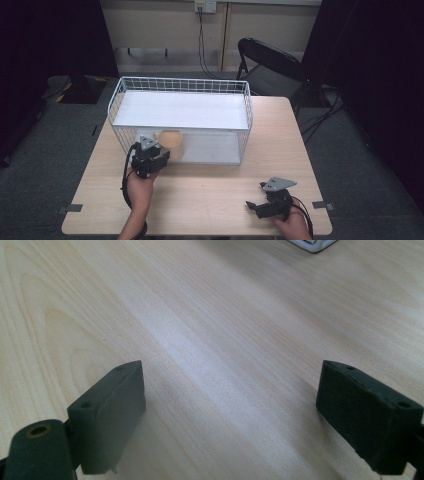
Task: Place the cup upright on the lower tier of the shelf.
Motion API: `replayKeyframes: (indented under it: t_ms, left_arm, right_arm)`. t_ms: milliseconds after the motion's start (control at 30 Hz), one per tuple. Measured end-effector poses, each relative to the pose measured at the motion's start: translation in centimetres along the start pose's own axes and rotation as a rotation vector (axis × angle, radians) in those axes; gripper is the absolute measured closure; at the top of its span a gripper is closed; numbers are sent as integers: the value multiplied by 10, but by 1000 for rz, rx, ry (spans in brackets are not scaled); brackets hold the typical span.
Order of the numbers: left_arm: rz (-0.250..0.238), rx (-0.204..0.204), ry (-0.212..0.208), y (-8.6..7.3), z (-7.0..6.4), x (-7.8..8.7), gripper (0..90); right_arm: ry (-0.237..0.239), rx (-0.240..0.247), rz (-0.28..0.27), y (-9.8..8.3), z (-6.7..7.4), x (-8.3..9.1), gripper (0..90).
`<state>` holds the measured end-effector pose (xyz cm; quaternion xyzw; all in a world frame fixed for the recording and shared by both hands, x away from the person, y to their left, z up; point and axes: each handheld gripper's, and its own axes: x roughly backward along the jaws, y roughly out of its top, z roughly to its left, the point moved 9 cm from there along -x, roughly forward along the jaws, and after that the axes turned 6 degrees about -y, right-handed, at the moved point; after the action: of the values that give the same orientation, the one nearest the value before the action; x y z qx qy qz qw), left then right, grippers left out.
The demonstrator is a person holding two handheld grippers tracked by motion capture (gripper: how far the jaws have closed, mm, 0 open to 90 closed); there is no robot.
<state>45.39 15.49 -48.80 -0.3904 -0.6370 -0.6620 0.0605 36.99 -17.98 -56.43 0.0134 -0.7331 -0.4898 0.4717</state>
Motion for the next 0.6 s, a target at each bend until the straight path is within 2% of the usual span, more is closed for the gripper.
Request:
replayKeyframes:
  t_ms: [467, 567, 600]
  left_arm:
    - [11, 11, 10, 1, 1, -4, 671]
    - [21, 0, 12, 0, 1, -4, 652]
    - [19, 0, 9, 0, 1, -3, 610]
  right_arm:
    - [-1, -1, -2, 0, 0, 0, 117]
    - [-1, -1, -1, 0, 0, 0, 117]
    - [0, 0, 0, 0, 0, 0, 117]
